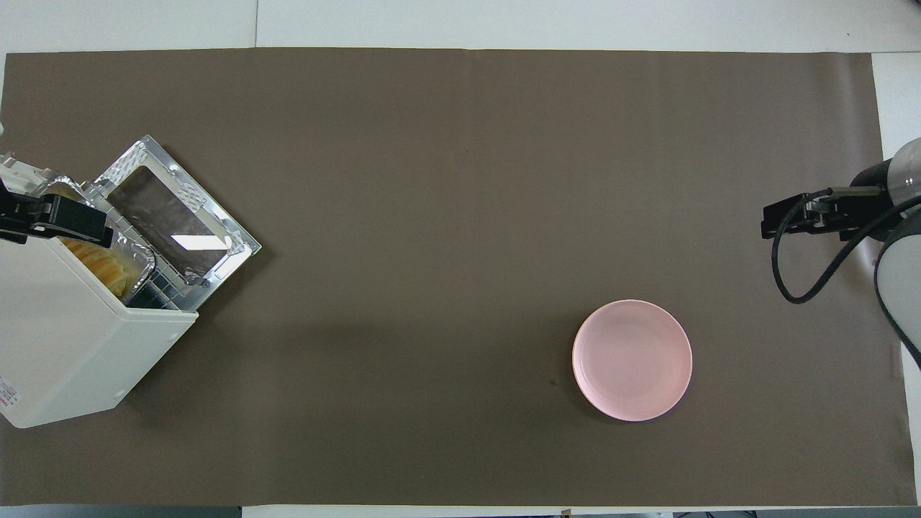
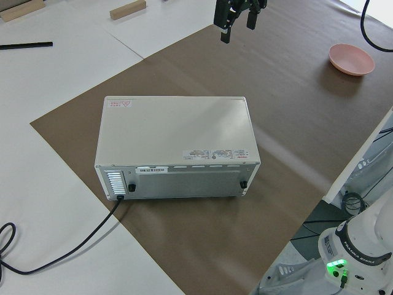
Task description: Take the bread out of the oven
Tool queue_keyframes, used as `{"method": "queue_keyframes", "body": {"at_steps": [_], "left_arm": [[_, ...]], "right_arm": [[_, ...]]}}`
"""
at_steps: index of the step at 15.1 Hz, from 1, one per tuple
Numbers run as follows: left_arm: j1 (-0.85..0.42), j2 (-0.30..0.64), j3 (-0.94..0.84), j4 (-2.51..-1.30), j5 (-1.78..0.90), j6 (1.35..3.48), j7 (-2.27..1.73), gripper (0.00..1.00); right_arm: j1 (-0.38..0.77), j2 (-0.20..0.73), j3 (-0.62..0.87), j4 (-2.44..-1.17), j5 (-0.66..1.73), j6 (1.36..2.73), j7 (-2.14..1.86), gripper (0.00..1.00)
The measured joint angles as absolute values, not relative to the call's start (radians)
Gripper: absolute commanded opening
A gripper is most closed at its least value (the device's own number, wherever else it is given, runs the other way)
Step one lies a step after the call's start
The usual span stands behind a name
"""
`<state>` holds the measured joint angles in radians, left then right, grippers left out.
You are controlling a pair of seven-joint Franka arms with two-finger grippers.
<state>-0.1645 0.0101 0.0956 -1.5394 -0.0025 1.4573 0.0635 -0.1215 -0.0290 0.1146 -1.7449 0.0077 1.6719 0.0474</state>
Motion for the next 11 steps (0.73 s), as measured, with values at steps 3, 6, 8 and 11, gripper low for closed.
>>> {"method": "queue_keyframes", "body": {"at_steps": [3, 6, 8, 11], "left_arm": [[-0.164, 0.010, 0.096, -1.539, -0.002, 1.457, 0.064, 1.00], [-0.164, 0.010, 0.097, -1.540, -0.002, 1.457, 0.064, 1.00], [-0.161, 0.010, 0.099, -1.540, -0.002, 1.457, 0.064, 1.00], [-0.159, 0.010, 0.103, -1.541, -0.002, 1.457, 0.064, 1.00]], "right_arm": [[-0.122, -0.029, 0.115, -1.745, 0.008, 1.672, 0.047, 1.00], [-0.122, -0.029, 0.115, -1.745, 0.008, 1.672, 0.047, 1.00], [-0.122, -0.029, 0.115, -1.745, 0.008, 1.672, 0.047, 1.00], [-0.122, -0.029, 0.115, -1.745, 0.008, 1.672, 0.047, 1.00]]}}
